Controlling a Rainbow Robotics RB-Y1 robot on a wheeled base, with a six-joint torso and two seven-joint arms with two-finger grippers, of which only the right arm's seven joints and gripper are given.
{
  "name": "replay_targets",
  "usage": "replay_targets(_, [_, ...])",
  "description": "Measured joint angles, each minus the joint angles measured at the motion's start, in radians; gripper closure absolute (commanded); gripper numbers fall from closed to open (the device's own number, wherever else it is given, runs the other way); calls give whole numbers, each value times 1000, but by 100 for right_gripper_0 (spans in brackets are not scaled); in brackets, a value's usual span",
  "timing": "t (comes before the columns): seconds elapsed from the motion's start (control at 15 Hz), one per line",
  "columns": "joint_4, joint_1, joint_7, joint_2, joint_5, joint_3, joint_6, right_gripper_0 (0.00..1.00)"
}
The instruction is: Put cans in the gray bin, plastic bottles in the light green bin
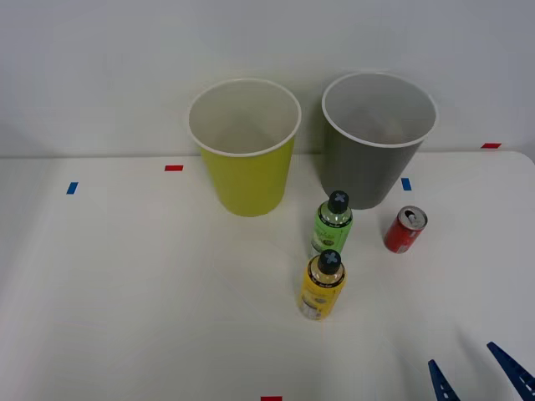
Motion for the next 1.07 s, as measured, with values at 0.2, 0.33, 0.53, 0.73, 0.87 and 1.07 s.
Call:
replay_targets(0.2, [0, -7, -2, 0, 58, -17, -3, 0])
replay_targets(0.33, [0, -7, -2, 0, 64, -25, -6, 0])
replay_targets(0.53, [0, -2, -1, 0, 65, -33, -8, 0])
replay_targets(0.73, [0, 12, 1, 0, 66, -42, -10, 0])
replay_targets(0.87, [0, 23, 3, 0, 73, -43, -12, 0])
replay_targets(1.07, [0, 26, 6, 5, 103, -43, -19, 0])
